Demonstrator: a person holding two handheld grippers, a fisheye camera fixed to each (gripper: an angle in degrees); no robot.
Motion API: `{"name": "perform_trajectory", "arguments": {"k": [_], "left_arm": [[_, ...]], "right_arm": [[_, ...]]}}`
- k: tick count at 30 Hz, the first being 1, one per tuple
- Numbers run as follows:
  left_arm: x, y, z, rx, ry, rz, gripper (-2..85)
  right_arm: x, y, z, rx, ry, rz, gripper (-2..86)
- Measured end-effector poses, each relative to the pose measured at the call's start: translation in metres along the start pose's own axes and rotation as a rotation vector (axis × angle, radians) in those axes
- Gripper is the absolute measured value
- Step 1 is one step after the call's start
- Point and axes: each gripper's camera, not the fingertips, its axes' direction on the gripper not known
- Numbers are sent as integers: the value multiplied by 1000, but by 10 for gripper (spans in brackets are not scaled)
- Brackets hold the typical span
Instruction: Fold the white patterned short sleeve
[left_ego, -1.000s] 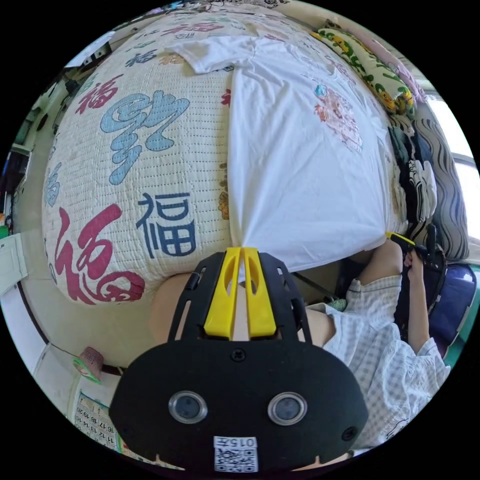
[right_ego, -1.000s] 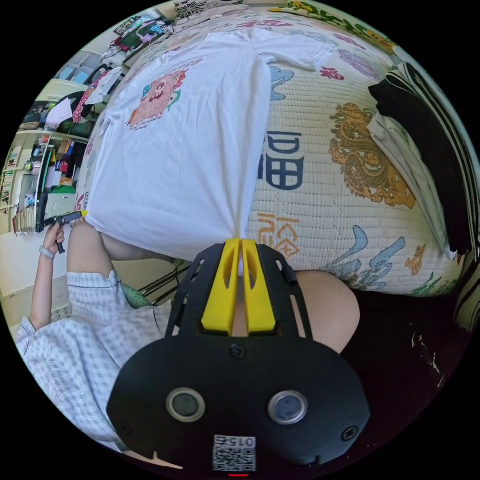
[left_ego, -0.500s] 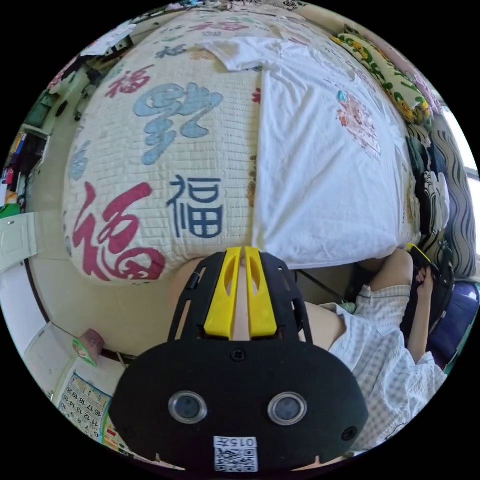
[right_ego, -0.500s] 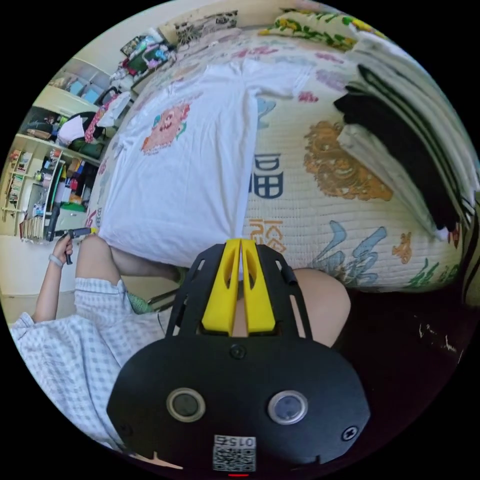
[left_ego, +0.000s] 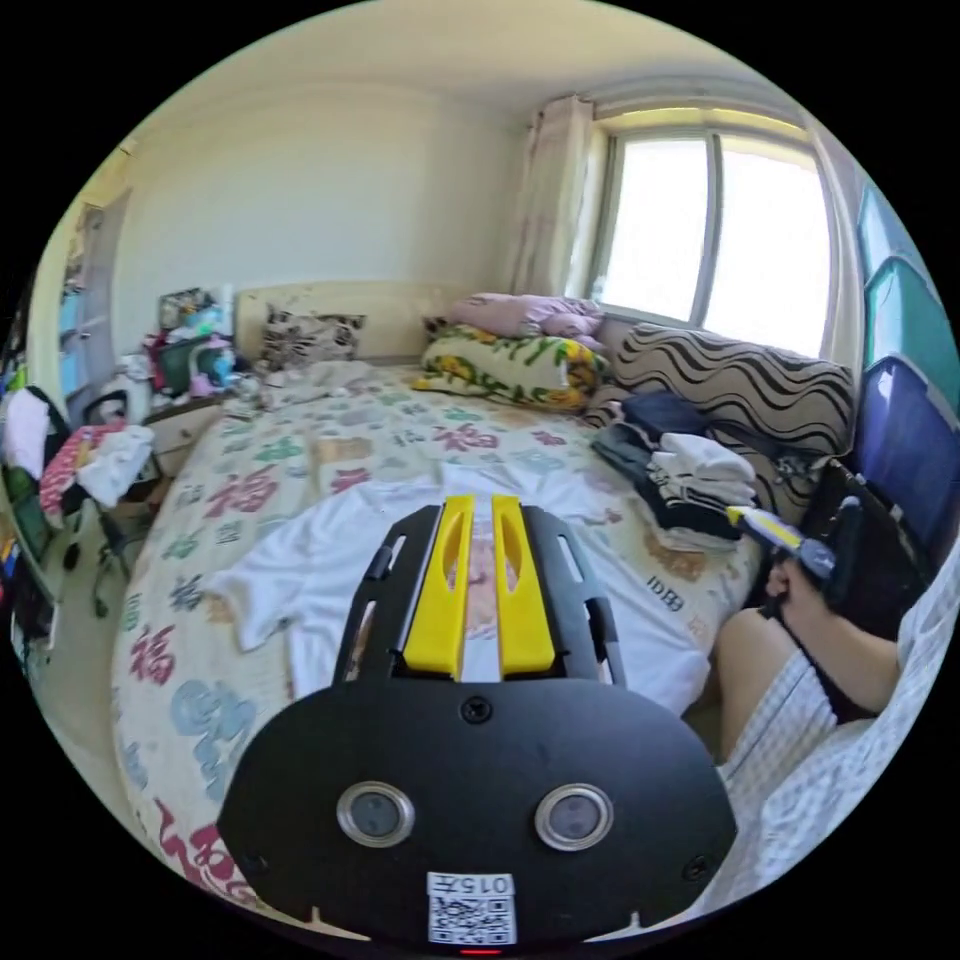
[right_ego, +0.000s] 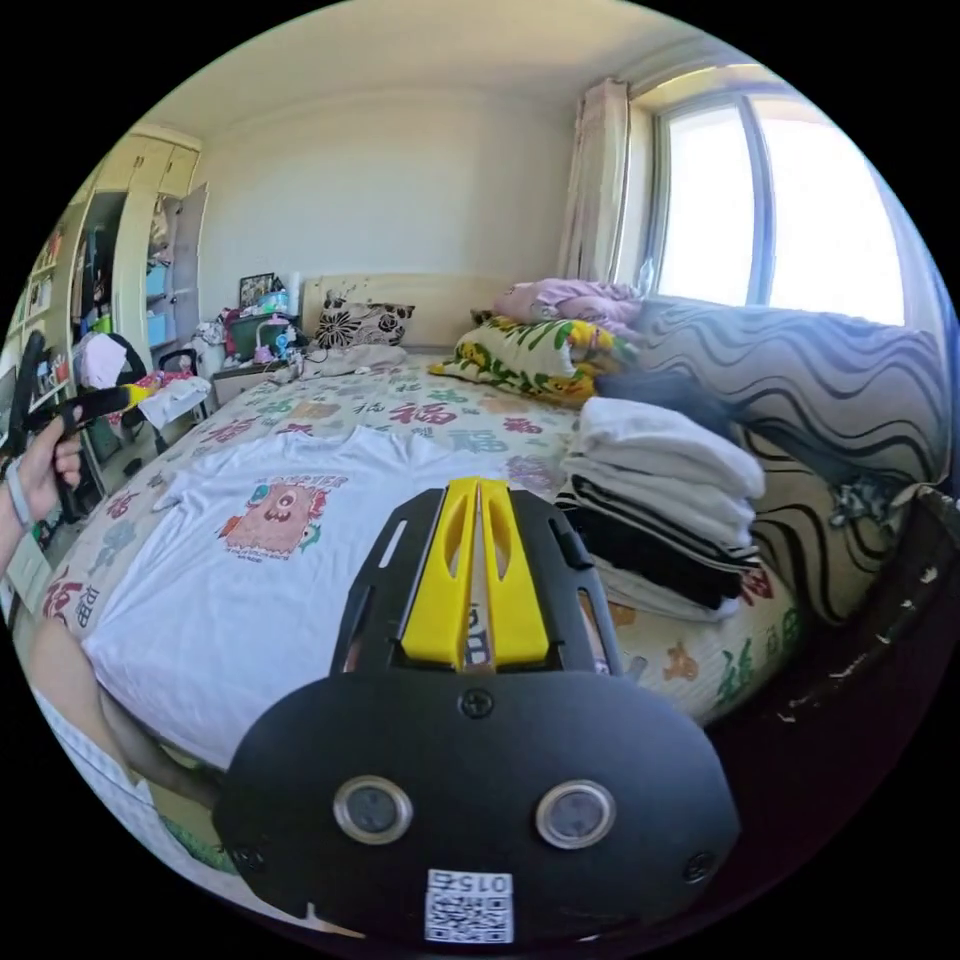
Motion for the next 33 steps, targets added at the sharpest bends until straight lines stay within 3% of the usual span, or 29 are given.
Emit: {"name": "perform_trajectory", "arguments": {"k": [8, 17, 22, 27, 33], "left_arm": [[152, -79, 261, -222, 298, 268, -5], [273, -84, 549, -588, 366, 288, 25], [310, -51, 639, -693, 353, 311, 45], [321, -11, 703, -844, 193, 406, 26], [294, -1, 698, -722, 288, 360, 7]], "right_arm": [[39, -42, 122, -239, -129, 39, 50], [47, -56, 235, -390, -231, 18, 78], [46, -51, 271, -469, -240, 61, 37], [40, -51, 289, -504, -300, 36, -5], [35, -52, 289, -443, -296, 46, -10]]}}
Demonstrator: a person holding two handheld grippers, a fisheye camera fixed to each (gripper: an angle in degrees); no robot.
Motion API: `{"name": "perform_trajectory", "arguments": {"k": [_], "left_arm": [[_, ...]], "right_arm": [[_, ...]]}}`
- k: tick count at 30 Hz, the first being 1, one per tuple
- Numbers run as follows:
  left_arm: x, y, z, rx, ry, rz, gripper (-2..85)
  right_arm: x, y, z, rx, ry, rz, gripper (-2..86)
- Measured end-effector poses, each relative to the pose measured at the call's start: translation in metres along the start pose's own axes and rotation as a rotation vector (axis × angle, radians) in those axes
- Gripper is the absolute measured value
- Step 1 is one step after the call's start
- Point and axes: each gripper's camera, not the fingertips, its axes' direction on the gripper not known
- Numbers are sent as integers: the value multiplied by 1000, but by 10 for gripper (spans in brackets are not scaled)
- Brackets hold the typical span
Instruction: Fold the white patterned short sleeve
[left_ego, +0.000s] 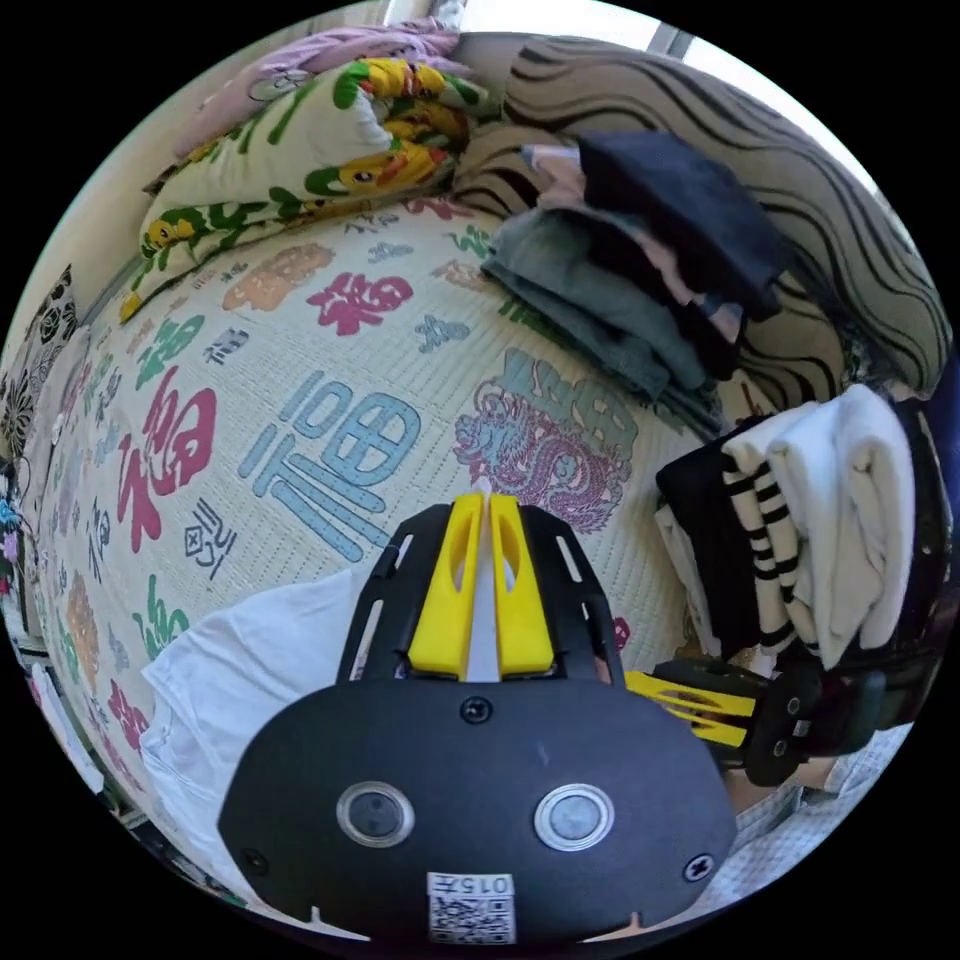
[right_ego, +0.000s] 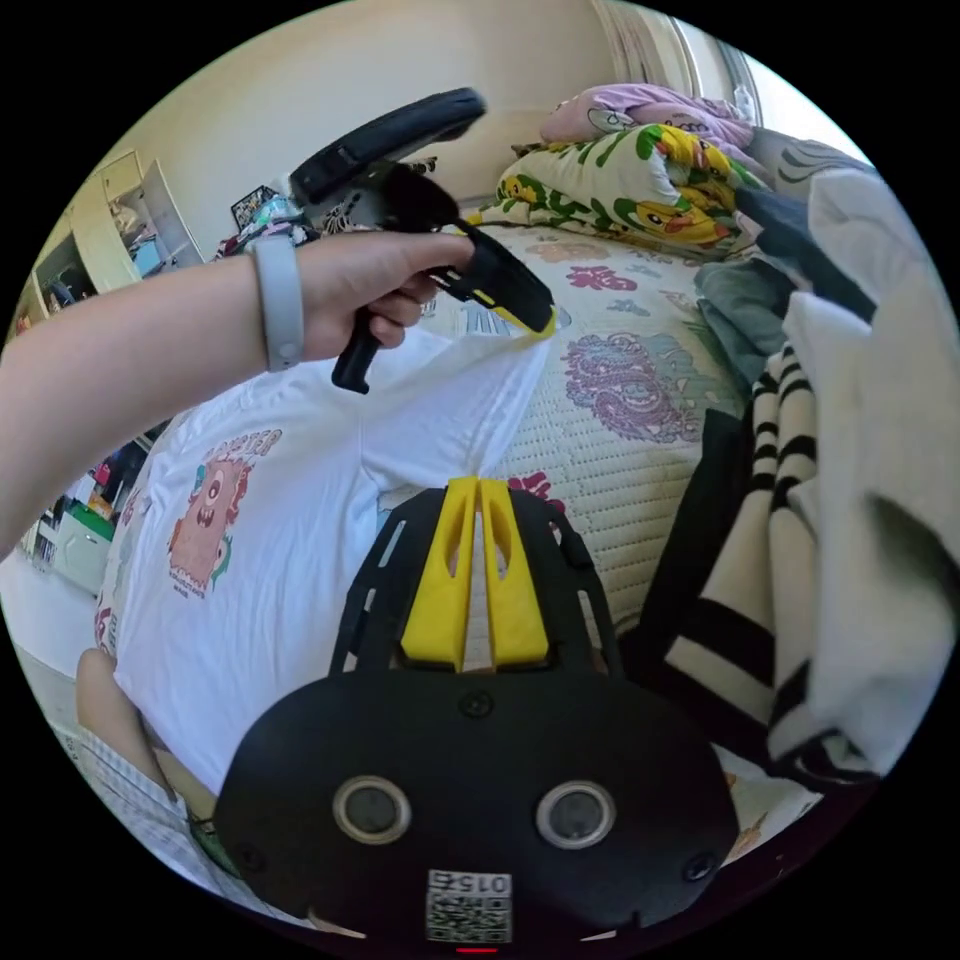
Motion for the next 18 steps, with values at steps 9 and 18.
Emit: {"name": "perform_trajectory", "arguments": {"k": [9, 18], "left_arm": [[-126, 167, -99, 411, 136, -241, -1], [-225, 365, -67, 414, 138, -593, -3]], "right_arm": [[-86, -21, -6, 87, -108, -234, -10], [-172, -9, 95, -135, -126, -418, -3]]}}
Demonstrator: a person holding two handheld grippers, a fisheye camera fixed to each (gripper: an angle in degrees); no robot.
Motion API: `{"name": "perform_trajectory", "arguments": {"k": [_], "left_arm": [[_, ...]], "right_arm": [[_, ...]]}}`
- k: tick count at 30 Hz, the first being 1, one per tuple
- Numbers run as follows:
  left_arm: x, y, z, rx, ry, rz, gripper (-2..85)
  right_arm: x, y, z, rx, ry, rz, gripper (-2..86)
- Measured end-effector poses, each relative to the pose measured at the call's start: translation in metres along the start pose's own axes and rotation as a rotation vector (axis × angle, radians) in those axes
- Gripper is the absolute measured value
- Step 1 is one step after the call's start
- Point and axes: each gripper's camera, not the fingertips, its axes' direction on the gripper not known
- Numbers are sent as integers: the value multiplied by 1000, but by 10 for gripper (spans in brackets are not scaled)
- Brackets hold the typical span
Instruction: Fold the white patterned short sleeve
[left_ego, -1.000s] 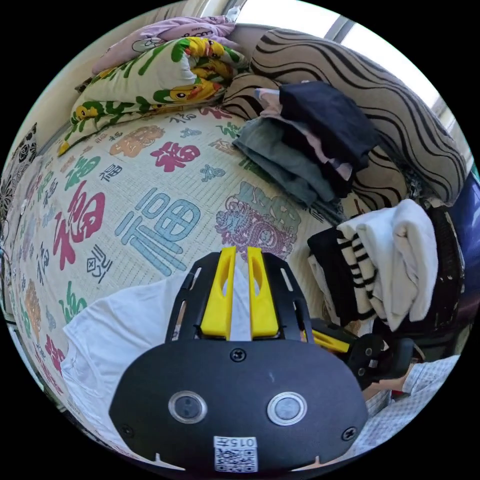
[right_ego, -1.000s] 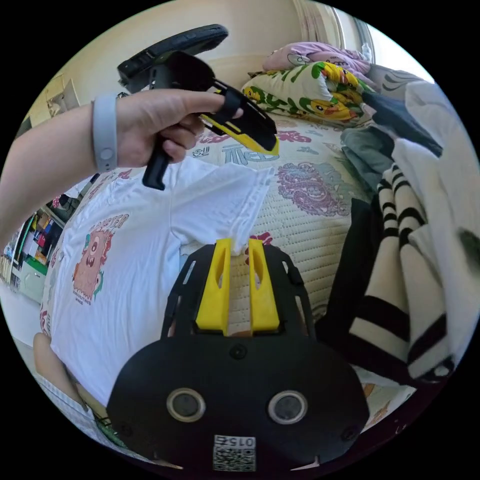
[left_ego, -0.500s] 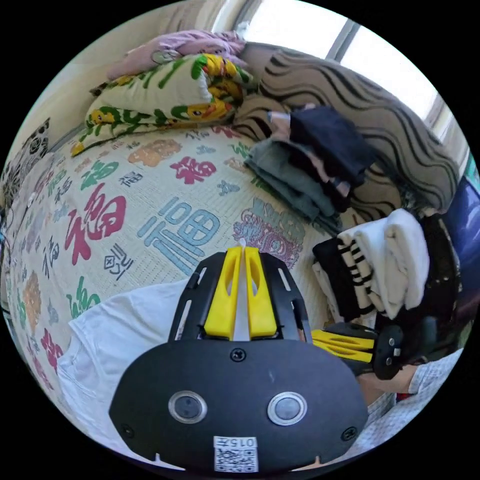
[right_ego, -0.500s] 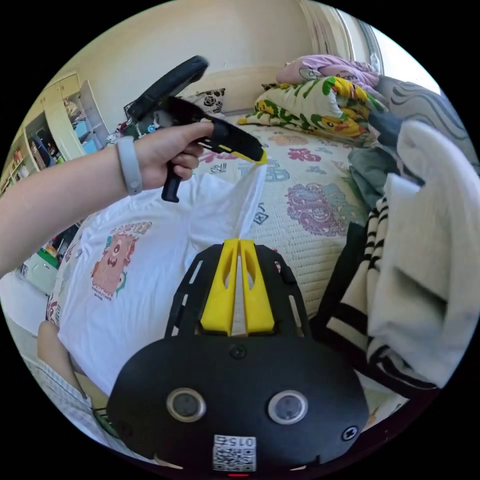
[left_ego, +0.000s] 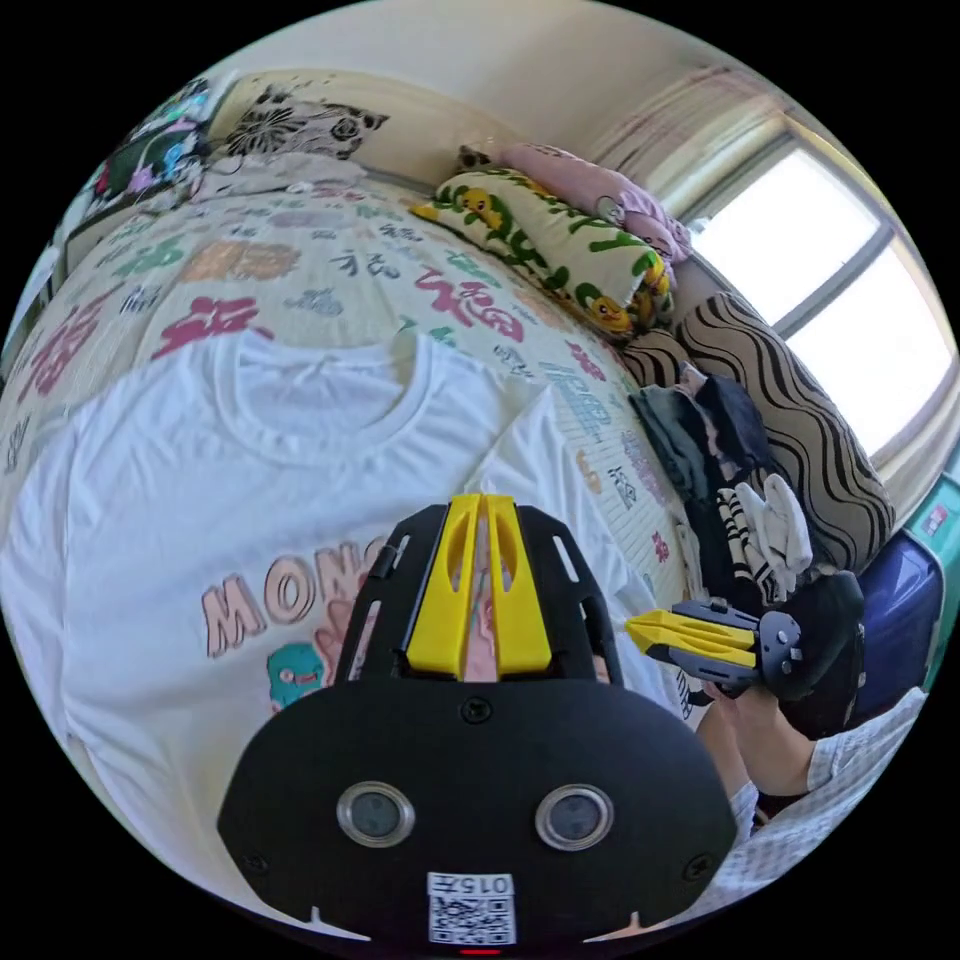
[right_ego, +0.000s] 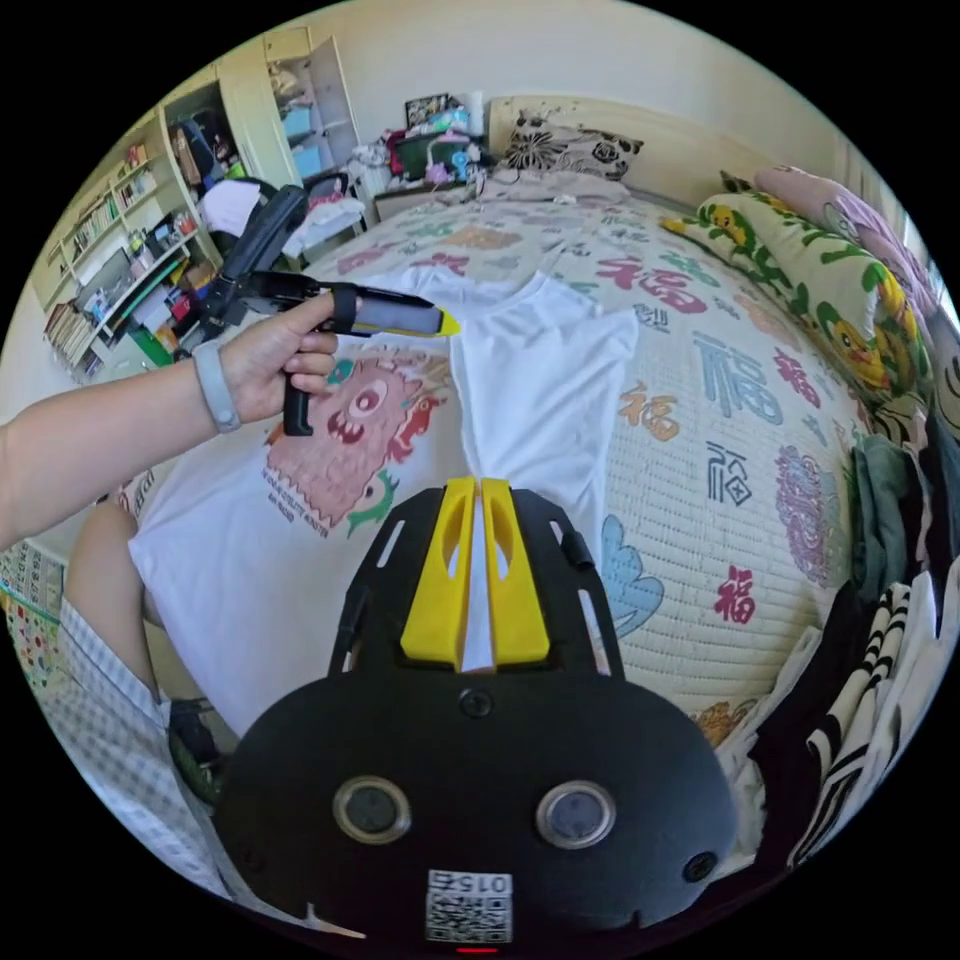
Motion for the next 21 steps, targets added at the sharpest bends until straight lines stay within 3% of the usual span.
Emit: {"name": "perform_trajectory", "arguments": {"k": [4, 9, 13, 17, 21], "left_arm": [[-41, 27, -19, 16, -8, -87, -3], [-38, 29, -57, 137, -94, 22, -4], [-33, 12, -36, -23, -19, 105, -5], [-54, 13, -20, -168, -133, 67, -5], [-63, 12, -43, -181, -134, 72, -7]], "right_arm": [[-5, 2, 26, -59, 31, -9, 1], [11, -9, 44, 42, -20, 61, -4], [8, -36, 95, -28, -30, 70, -5], [1, -39, 147, -143, 6, 62, -6], [9, -37, 157, -145, -5, 94, -9]]}}
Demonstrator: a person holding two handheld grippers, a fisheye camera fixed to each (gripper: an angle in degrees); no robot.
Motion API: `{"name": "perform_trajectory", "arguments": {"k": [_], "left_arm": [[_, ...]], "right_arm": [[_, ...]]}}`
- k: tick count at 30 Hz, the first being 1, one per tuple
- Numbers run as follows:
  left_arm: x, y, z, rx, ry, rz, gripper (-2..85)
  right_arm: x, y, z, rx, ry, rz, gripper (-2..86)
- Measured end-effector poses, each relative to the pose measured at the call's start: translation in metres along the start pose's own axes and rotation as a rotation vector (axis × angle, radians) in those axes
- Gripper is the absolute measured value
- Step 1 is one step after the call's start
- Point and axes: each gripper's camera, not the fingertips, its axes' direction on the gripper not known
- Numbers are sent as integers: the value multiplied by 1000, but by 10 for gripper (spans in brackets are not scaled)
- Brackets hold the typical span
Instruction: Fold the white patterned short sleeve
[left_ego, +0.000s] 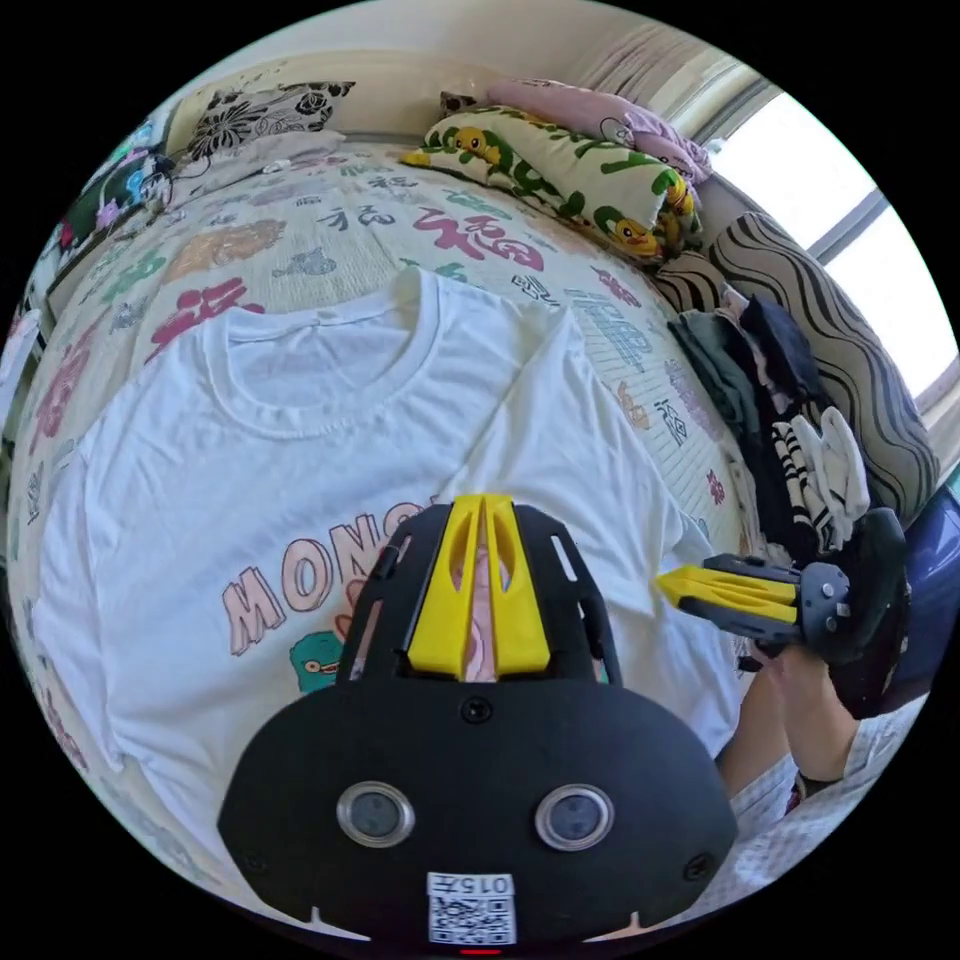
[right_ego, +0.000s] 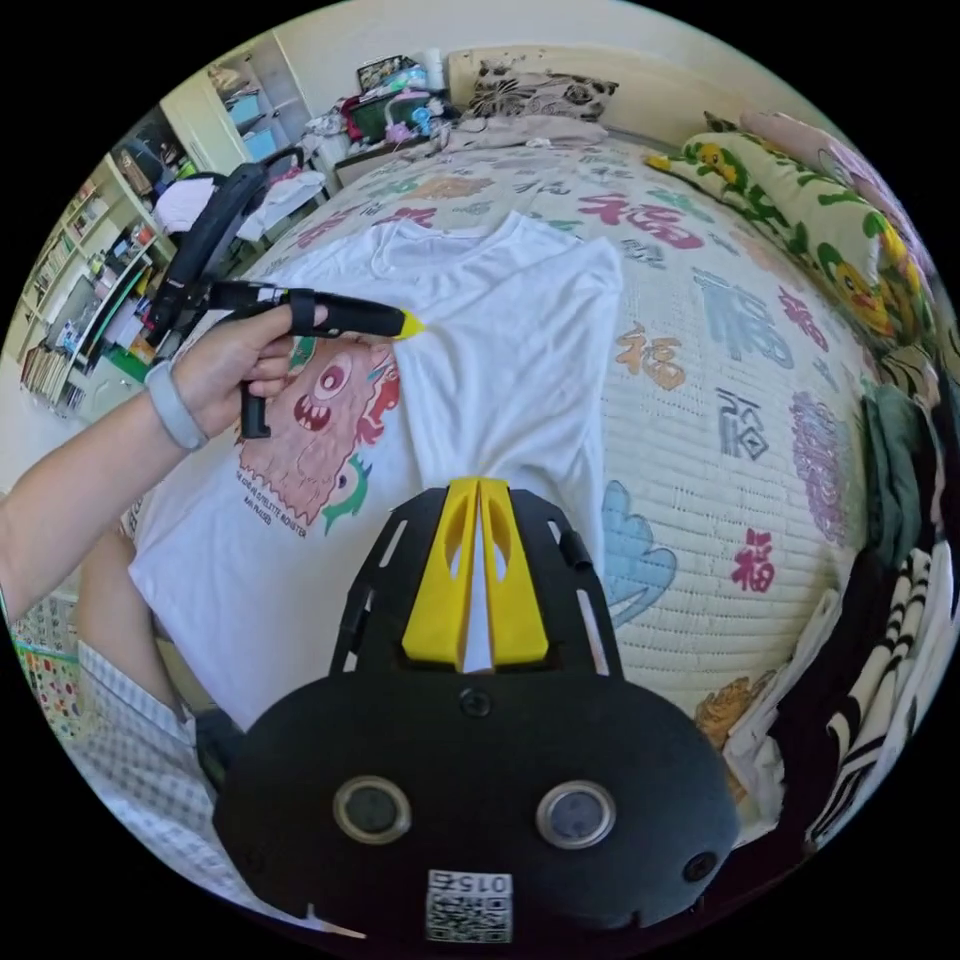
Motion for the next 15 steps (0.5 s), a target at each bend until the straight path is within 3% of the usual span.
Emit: {"name": "perform_trajectory", "arguments": {"k": [4, 8, 11, 15], "left_arm": [[27, -15, -45, 130, -65, 176, -8], [54, -68, -49, 90, -7, 279, -8], [50, -103, -36, 12, 72, 223, -8], [30, -123, -38, -24, 1, 136, -8]], "right_arm": [[26, -1, 3, 148, 44, 104, -7], [35, -21, 33, 157, 47, 122, -5], [33, -33, 70, 71, 94, 124, -5], [35, -30, 102, 58, 80, 138, -6]]}}
